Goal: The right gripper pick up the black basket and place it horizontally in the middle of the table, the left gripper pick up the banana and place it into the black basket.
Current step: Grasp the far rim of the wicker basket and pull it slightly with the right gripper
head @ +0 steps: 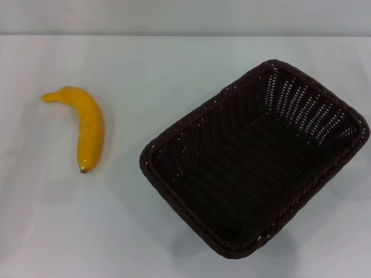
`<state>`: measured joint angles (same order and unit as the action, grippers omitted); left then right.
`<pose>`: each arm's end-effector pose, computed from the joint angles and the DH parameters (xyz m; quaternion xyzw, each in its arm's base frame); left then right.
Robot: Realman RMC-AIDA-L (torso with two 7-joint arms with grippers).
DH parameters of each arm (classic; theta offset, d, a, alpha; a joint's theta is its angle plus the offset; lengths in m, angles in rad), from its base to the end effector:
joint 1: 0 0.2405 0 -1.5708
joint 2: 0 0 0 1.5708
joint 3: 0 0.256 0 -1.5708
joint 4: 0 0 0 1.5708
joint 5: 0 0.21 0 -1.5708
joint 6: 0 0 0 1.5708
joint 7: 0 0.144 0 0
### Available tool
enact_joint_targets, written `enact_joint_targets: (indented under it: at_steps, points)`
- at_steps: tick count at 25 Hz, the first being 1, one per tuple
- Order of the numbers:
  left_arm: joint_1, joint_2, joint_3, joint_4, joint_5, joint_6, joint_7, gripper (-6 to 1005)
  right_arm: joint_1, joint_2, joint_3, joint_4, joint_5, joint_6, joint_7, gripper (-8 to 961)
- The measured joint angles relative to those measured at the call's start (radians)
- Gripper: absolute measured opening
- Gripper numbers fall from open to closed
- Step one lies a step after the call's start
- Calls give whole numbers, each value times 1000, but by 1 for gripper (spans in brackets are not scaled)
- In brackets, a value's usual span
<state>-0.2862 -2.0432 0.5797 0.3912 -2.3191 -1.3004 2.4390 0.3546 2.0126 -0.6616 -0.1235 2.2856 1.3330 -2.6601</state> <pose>-0.3741 0.3027 0.1219 -0.5992 -0.2209 -0.4002 0.6573 0.3701 0.3053 0.0600 -0.6708 0.2265 0.3440 0.6168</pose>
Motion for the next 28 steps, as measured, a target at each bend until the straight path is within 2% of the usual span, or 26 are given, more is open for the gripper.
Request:
enact_joint_targets:
  at_steps: [10, 13, 17, 20, 24, 28]
  points:
    - [0, -5, 0, 0, 0, 1, -2, 863, 11, -1, -14, -7, -7, 42, 53, 858]
    - [8, -8, 0, 1, 0, -3, -4, 863, 17, -3, -53, -40, -9, 41, 105, 858]
    - [13, -8, 0, 1, 0, -6, -5, 862, 15, -9, -183, -189, -19, -38, 271, 858]
    - [19, -8, 0, 2, 0, -8, -6, 862, 12, -23, -275, -362, -103, -157, 481, 858]
    - [29, -8, 0, 2, 0, -11, -6, 862, 27, -38, -308, -597, -353, -285, 808, 857]
    - [36, -8, 0, 0, 0, -11, -6, 862, 70, -51, -307, -769, -639, -318, 1092, 857]
